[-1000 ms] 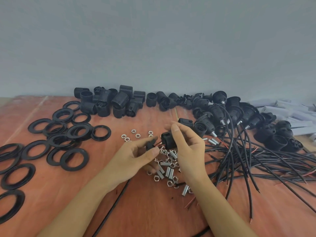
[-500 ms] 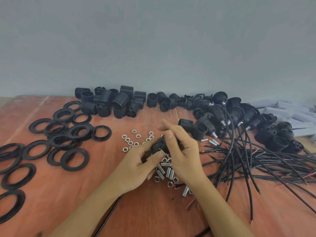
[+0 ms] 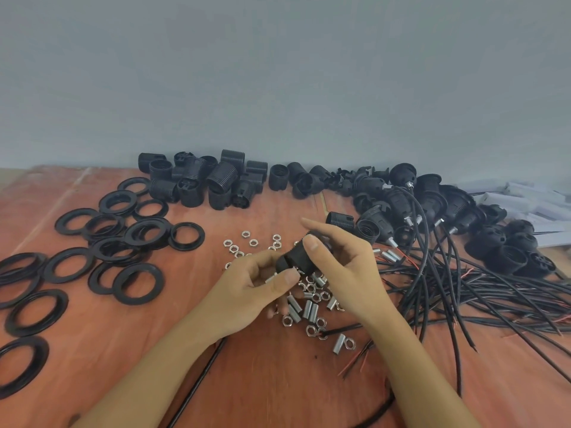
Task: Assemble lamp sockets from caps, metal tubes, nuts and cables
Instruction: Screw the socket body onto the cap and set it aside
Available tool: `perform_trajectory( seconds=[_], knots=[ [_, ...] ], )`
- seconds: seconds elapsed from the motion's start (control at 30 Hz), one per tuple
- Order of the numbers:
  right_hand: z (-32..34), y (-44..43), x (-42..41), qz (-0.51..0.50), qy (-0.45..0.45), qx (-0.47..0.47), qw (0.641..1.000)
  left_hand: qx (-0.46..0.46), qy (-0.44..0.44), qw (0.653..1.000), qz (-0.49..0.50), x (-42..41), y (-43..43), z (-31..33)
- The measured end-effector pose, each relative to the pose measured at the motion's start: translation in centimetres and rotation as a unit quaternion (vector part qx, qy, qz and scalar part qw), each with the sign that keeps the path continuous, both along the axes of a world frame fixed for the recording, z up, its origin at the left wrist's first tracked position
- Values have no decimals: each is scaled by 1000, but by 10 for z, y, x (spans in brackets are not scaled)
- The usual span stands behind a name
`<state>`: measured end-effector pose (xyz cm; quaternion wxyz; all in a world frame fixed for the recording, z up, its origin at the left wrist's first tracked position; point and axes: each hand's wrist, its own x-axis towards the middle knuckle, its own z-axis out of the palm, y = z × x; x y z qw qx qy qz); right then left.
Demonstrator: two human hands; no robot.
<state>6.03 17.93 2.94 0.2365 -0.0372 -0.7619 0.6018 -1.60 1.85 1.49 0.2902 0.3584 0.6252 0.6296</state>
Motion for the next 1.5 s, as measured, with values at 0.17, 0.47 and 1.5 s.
perform_trajectory(
  seconds=[0.17,0.47,1.5],
  knots=[
    [1,-6,-3,-11,-53,23,998,9,-1,1000,10,4,1,0],
    [-7,-5,-4,-43,-124,103,986,24,-11,1000,1,2,1,-4],
    [-5,-20,-12,-34,-3,-13,999,112,186,968,129,-8,-3,-7]
  ],
)
